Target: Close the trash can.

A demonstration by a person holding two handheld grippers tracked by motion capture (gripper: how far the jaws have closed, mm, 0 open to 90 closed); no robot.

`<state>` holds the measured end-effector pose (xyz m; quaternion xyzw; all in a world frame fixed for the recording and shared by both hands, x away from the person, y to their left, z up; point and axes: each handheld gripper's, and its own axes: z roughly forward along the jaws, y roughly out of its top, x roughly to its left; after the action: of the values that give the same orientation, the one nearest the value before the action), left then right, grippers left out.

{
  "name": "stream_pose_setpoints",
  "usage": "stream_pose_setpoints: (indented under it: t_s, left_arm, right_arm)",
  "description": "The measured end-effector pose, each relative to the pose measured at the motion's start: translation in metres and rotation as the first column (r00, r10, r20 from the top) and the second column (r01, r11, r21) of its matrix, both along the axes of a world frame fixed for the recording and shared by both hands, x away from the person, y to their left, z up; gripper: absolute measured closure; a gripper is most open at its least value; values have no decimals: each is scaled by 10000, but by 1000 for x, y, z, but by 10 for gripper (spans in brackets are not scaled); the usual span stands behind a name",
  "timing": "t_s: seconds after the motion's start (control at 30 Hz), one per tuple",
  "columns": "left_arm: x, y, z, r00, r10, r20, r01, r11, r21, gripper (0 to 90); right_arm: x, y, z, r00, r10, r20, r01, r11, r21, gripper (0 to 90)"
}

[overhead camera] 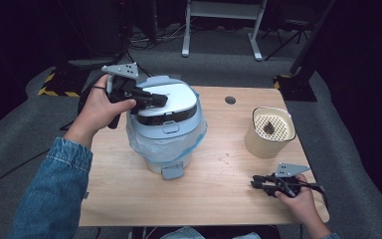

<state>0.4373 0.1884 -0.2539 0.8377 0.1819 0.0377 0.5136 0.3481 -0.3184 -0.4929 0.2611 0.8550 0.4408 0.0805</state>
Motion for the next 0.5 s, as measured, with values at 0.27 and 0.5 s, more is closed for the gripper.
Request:
stream_pose_setpoints:
  t_s: [0.27,0.5]
  left_arm:
    - [-8,-6,-12,9994,-95,344,67,9968,800,864]
    - [-10,-8,-14,9972,-20,747,-45,9963,861,896]
  right_arm:
    - [0,-2,2,9998,-103,-167,104,9999,27,699]
    - [0,-2,3,9997,-113,-209,115,9999,84,688]
